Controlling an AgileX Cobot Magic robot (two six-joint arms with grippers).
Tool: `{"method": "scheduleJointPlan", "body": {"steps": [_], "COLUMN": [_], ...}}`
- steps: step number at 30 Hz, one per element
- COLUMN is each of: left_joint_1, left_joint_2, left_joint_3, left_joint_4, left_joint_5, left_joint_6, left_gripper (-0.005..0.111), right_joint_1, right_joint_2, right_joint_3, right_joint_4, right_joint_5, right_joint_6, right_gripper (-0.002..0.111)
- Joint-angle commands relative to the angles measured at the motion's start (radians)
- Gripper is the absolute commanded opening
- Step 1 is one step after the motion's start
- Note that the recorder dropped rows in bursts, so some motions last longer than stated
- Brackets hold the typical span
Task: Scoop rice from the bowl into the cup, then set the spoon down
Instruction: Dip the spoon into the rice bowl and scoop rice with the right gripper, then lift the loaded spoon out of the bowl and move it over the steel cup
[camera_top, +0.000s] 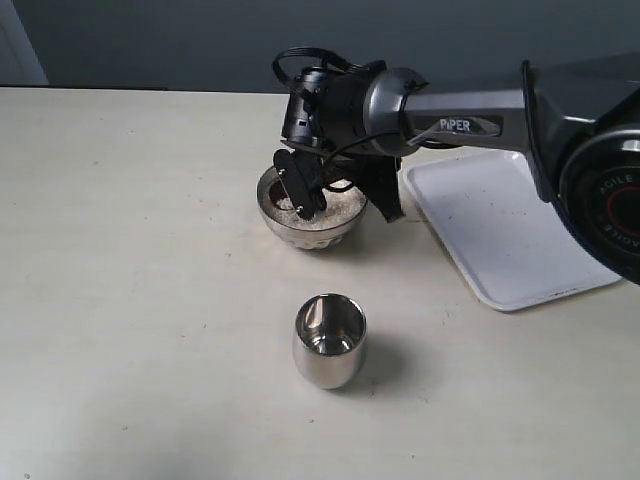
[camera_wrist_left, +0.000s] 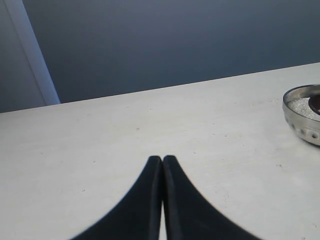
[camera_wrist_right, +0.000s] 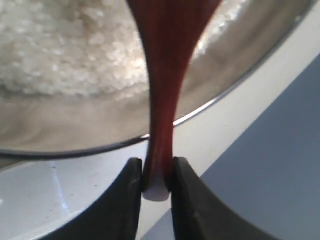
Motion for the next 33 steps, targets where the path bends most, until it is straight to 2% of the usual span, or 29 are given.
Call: {"method": "scheduleJointPlan", "body": {"steps": [1, 14, 33], "left_joint_1": [-0.003, -0.003, -0.003], "left_joint_2": [-0.005, -0.005, -0.005], "left_joint_3": [-0.005, -0.005, -0.005], "left_joint_4": [-0.003, -0.003, -0.003], "left_joint_5": [-0.004, -0.004, -0.007], "left_joint_6": [-0.004, -0.004, -0.004], "left_gripper": [0.0, 0.0, 0.0], "right_joint_1": [-0.027, -0.029, -0.027], "right_joint_2": [-0.006, -0.082, -0.214], "right_joint_3": [-0.007, -0.007, -0.005], "right_joint_4": [0.053, 0.186, 0.488], "right_joint_5": [0.066, 0.241, 0.241], "right_joint_6": [-0.02, -0.049, -0.057], "right_gripper": [-0.001, -0.001, -0.001]}}
